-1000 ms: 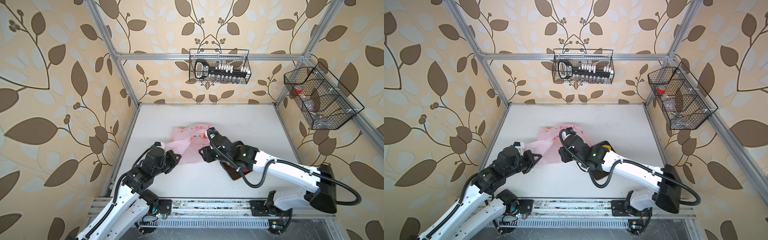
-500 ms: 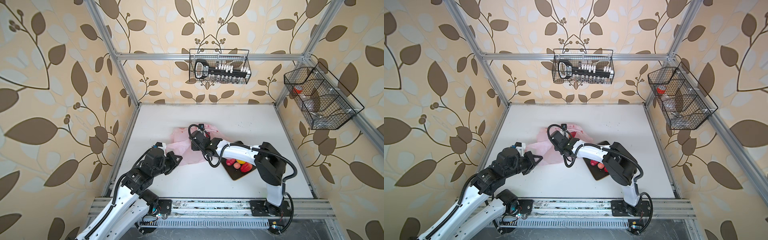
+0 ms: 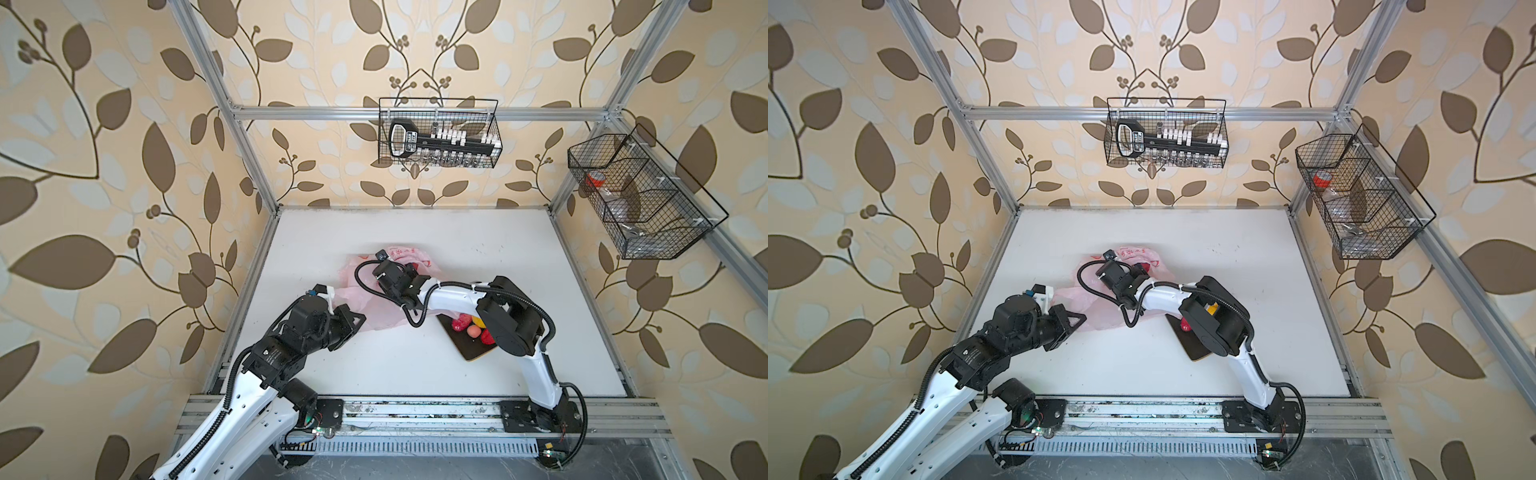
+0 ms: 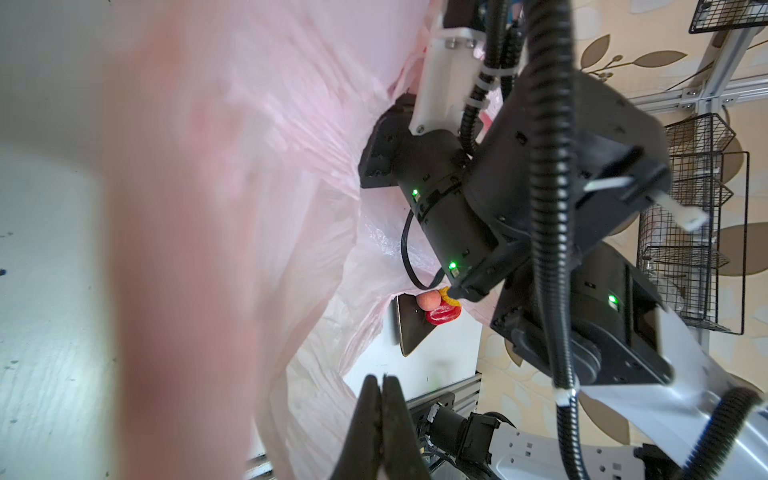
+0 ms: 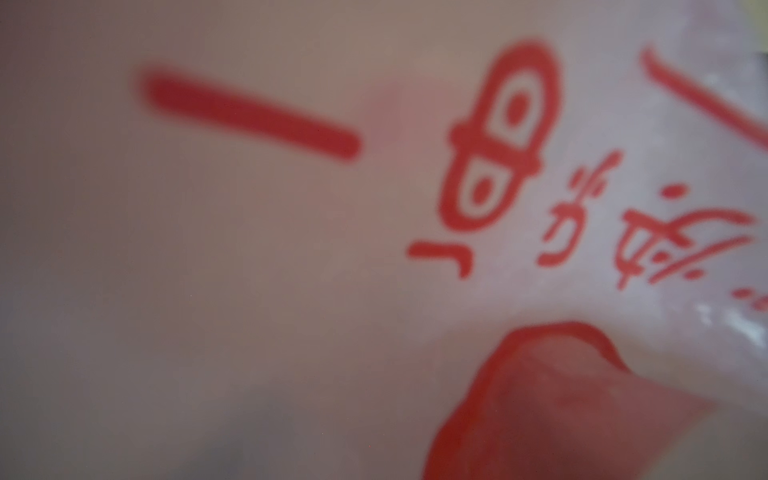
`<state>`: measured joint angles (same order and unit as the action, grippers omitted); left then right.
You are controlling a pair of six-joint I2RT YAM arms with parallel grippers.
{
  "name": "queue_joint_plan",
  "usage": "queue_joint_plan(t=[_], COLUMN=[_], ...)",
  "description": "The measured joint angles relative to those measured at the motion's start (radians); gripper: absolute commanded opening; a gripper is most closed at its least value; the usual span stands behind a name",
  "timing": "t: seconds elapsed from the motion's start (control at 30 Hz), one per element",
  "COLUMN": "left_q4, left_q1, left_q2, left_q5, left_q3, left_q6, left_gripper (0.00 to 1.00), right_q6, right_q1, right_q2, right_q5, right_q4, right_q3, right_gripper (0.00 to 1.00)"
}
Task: Take the fake fruits out of the plastic bag
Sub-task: 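Move the right gripper back into the bag opening, then grasp the yellow-red leafy apple inside the bag with the right gripper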
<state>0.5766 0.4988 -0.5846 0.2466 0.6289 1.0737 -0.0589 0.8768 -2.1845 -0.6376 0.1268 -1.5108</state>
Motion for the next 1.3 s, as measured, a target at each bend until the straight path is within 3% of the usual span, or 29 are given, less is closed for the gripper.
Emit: queue_joint_plan(t=[0.2,0.47,0.77,0.9,1.3], left_q4=[0.031,0.064,0.094,0.093,0.052], left_q1=[0.000,0.000,0.000,0.000,0.000], left_q2=[0.000,0.010,0.035,0.035,0.033], left_q5=[0.008,0.014,0.013,0.010,-0.028], left_q3=[0.000,0.000,0.000,0.000,0.000], left_q6=[-0.010,-0.024,-0.024,-0.023,0.004], left_gripper=[0.00,0.00,0.00,0.00,0.00], right_q6=[0.113,0.150,0.161,0.155,0.096], right_q1=[-0.055,-0.139,-0.172,-0.170,-0.128], right_q2=[-0.071,-0.182,-0.188,-0.143,0.102], right_q5=[0.063,0.229,0.390,0.489,0.768], right_q4=[-0.008,0.051,0.051,0.030,0.042], right_q3=[-0.082,-0.255,-0.291,-0.231,0.016], right_gripper=[0.75,0.65,0.40,0.31,0.28])
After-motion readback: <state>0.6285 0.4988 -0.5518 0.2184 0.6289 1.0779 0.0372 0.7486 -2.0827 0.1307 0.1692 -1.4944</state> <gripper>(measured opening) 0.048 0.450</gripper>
